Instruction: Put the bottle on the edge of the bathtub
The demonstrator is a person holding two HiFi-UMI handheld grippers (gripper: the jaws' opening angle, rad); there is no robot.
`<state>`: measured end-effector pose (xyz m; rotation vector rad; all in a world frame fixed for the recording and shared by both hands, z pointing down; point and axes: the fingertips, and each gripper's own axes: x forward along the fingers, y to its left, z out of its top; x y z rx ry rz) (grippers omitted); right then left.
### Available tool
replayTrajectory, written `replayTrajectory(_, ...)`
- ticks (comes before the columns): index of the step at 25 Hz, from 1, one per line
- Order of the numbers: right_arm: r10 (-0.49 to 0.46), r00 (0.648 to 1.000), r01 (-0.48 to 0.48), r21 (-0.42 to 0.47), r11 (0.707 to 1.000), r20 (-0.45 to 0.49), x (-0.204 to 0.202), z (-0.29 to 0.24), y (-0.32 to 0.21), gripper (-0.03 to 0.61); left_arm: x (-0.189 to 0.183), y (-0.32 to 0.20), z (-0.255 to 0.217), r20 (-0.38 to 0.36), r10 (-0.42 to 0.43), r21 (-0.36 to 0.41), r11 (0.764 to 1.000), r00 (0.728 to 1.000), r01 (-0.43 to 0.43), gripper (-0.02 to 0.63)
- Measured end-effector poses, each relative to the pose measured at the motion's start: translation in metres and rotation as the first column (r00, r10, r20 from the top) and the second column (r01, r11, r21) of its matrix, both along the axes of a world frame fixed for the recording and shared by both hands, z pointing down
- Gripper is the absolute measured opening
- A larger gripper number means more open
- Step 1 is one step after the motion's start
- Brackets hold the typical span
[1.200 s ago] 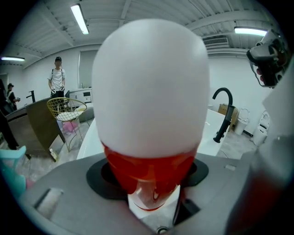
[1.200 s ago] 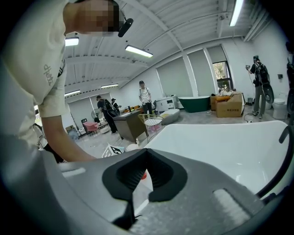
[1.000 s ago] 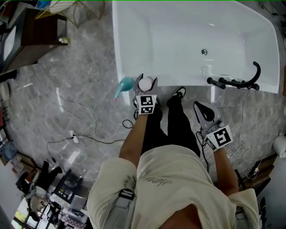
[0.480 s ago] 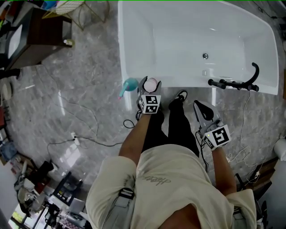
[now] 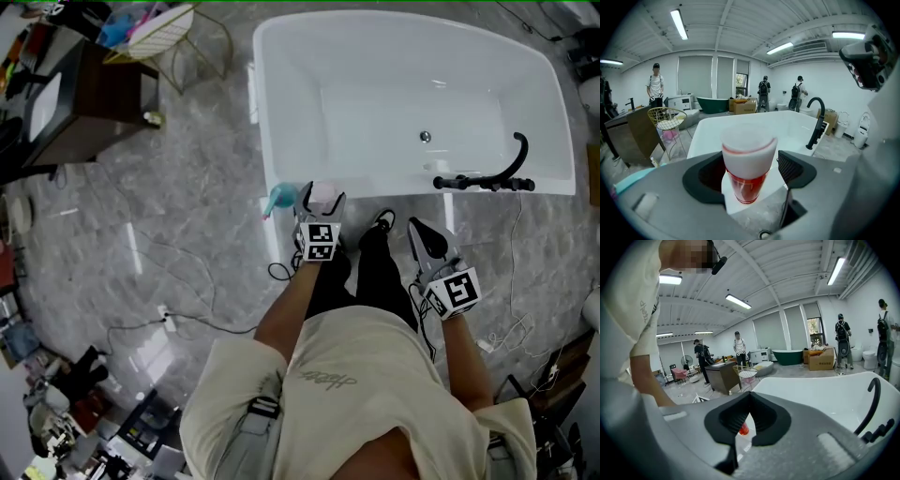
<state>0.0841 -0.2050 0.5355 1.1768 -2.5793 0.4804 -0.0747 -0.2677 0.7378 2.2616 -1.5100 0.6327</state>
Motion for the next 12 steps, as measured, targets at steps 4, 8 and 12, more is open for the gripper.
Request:
replayTrajectory(4, 0.047, 0.999, -0.047, 0.031, 0.998, 0.020, -0.006, -0.009, 0.002, 0.002, -0.005, 0.000, -0.031, -0.027, 0.001, 0.057, 0.998, 1.000, 0.001, 0.370)
replayTrajectory(8, 0.085, 0.995, -0.087, 0.048, 0.995, 0.043, -0.014, -0.020, 0.013, 0.002, -0.013, 0.011, -0.067, -0.040, 0.015, 0.106, 0.994, 0.999, -0.010, 0.360)
replayTrajectory(12, 0.094, 0.994, -0.097, 0.077, 0.992, 0.047, -0.016, -0.027, 0.018, 0.002, -0.016, 0.013, -0.105, -0.081, 0.046, 0.163, 0.986, 0.996, -0.032, 0.330)
